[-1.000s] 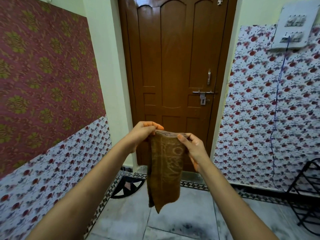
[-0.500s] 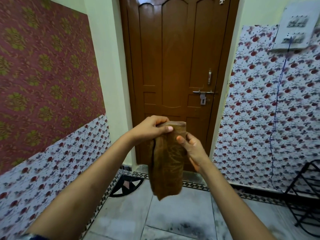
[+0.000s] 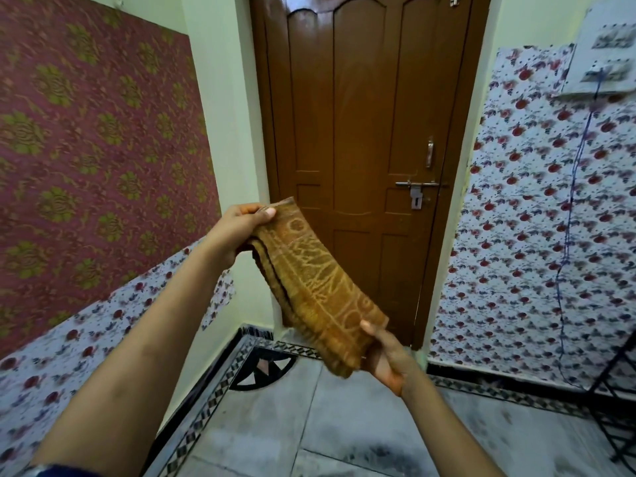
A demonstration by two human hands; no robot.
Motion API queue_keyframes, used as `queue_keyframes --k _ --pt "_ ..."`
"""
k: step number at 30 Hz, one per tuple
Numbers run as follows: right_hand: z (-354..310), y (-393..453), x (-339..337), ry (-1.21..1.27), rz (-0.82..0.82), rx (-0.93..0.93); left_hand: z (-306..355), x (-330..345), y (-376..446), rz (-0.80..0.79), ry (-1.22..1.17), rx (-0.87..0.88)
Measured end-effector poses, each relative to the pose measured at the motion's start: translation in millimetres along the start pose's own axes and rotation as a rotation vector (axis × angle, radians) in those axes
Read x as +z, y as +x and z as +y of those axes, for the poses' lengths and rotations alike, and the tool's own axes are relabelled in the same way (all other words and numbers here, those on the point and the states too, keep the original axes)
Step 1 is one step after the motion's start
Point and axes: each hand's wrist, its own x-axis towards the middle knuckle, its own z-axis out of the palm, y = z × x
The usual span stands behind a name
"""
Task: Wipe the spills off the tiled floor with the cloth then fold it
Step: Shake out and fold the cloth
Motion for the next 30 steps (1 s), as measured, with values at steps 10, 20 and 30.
queue_keyframes --k 10,20,30 --pt "-13 3 19 -0.496 0.369 -0.065 -92 27 -21 -0.043 0.136 -0.310" --pt "-13 0 51 -0.366 0.266 -0.011 -120 98 -41 -0.127 -0.071 -0.343" --pt "-35 -11 44 -0.021 0.148 -0.072 -117 108 -36 -0.040 -0.143 -0.257"
